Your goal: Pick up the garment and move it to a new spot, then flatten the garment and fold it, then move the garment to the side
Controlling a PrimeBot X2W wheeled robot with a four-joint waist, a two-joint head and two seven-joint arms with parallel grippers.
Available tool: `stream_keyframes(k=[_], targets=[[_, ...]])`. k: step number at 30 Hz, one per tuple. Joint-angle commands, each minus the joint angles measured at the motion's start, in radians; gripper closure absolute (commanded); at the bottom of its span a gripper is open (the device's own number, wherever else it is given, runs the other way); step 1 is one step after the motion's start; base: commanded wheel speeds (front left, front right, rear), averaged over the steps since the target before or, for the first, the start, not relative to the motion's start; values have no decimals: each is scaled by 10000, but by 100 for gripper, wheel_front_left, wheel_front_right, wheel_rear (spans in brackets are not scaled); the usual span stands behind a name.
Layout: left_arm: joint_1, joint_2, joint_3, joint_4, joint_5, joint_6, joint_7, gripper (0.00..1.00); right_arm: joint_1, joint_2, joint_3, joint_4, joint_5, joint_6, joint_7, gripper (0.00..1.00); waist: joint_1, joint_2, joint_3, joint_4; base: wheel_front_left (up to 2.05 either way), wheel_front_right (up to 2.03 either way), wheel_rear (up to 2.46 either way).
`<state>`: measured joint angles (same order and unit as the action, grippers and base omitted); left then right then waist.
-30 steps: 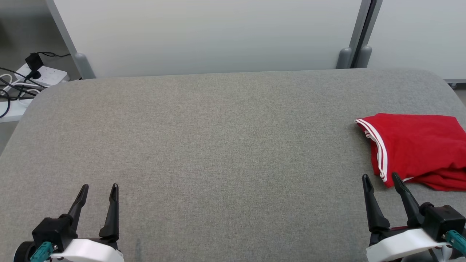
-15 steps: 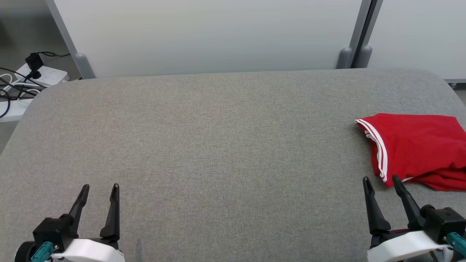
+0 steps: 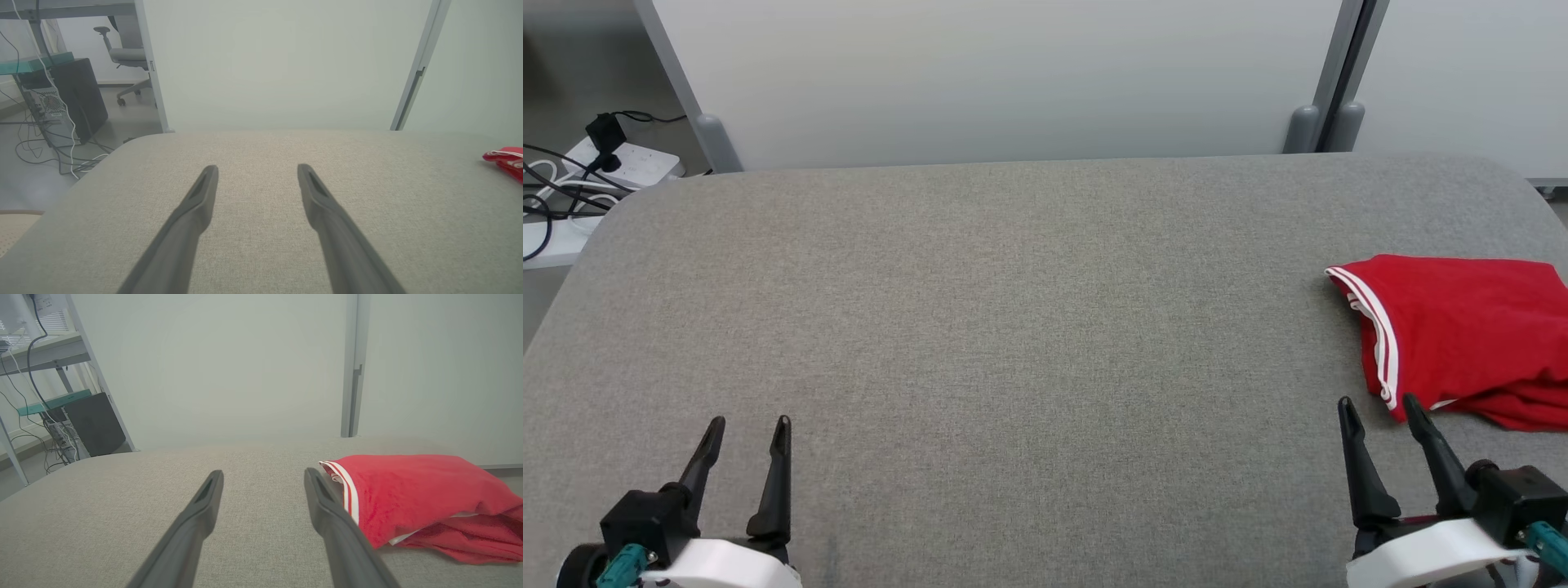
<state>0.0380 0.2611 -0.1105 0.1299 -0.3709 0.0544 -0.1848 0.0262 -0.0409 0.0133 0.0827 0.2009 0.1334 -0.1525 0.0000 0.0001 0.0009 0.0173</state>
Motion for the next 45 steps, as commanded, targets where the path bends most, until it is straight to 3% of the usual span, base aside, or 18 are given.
stream_keyframes(k=[1, 10, 15, 45], targets=[[-1, 8, 3, 0, -2, -3, -22, 100, 1, 0, -1, -3, 4, 0, -2, 100, 0, -1, 4, 2, 0, 0, 0], [-41, -229, 101, 344, -678, -107, 181, 100, 47, 4, -2, 300, 822, 2, 90, 100, 23, -1, -16, -5, 0, 0, 0], [-98, -308, 186, 380, -1174, -181, 294, 100, -25, -35, -13, 375, 1424, 1, 167, 100, 2, -1, 4, -12, 0, 0, 0], [-460, -785, 726, 583, -4141, -623, 1000, 100, -372, -187, -158, 703, 4932, -6, 676, 100, 0, -1, 11, -55, 0, 0, 0]])
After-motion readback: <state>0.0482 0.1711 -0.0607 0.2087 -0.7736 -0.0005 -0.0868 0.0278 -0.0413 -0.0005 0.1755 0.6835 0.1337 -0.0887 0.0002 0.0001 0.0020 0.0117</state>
